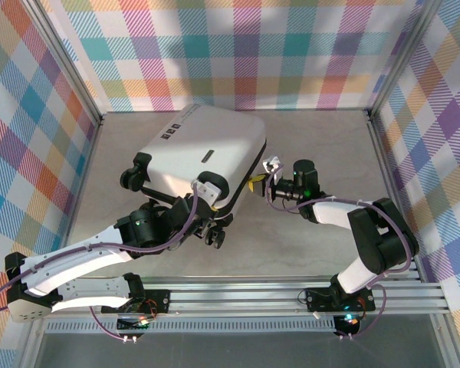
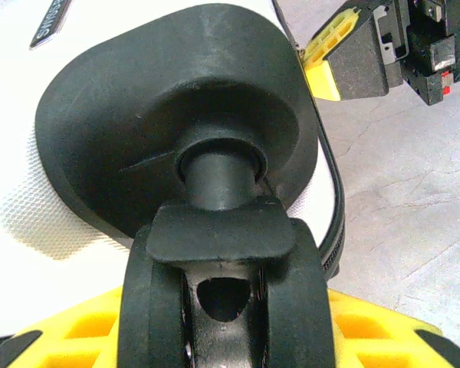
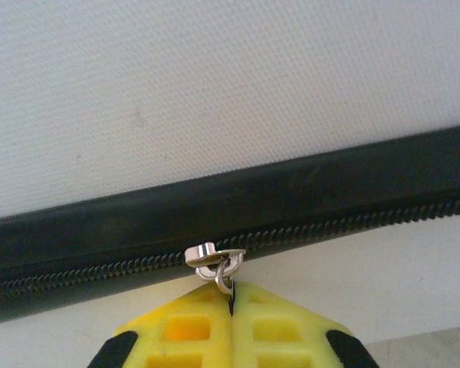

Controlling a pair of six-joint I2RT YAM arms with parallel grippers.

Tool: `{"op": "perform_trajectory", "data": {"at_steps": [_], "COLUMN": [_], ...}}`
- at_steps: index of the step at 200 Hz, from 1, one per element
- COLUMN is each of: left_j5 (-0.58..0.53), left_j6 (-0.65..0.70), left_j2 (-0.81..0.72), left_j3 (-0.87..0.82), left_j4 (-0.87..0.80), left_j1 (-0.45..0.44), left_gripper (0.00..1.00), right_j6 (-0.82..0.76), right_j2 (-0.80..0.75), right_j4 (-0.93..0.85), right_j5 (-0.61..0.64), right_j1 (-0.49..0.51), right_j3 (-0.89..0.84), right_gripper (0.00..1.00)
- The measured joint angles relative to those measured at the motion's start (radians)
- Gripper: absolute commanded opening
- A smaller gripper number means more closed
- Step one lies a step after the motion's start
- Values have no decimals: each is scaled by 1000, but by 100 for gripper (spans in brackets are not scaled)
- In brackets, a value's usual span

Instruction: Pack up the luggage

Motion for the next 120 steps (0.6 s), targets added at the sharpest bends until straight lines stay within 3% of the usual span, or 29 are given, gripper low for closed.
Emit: {"op": "perform_trajectory", "data": {"at_steps": [91,120], "left_j5": [-14,-15], "left_j6": [-18,-27], "left_j2": [-13,-39], "left_j3": [0,-5], "left_j4": [15,8], "left_j1": [17,19], "left_gripper": [0,0], "right_j6": [41,92], "right_j2": [18,64], "right_j4": [-132,-159], "right_j5": [79,205], "right_j1": [12,-22], "right_j3": [132,208], "right_gripper": [0,0]}}
